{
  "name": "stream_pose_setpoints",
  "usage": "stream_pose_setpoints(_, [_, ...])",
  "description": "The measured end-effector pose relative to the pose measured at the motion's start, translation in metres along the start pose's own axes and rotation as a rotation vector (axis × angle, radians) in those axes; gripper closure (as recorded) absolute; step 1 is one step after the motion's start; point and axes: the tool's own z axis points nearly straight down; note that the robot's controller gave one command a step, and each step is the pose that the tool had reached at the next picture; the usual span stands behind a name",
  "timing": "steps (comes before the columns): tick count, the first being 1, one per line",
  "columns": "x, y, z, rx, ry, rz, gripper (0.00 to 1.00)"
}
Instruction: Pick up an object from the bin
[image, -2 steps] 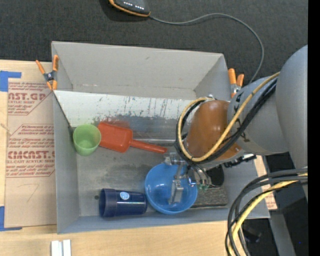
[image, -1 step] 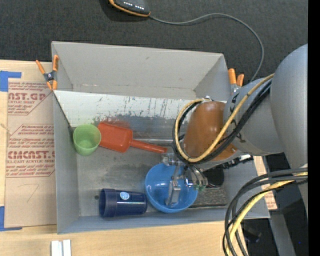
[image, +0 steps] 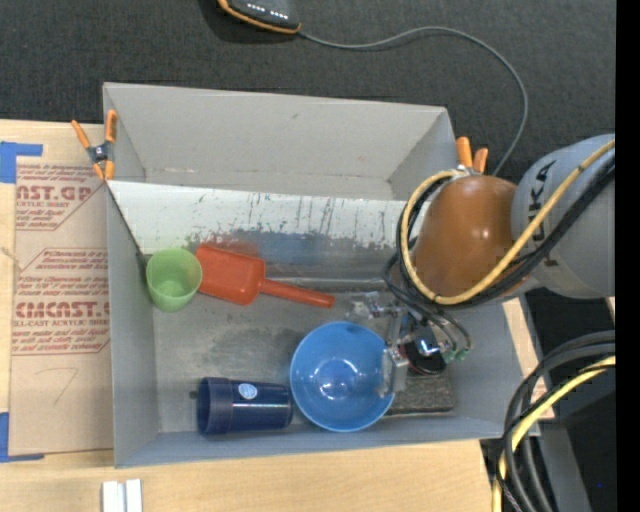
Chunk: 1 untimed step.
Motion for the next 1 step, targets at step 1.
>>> stream_pose_setpoints(1, [-0.0039, 0.0323, 0.0609, -0.005, 0.013, 0.197, 0.0])
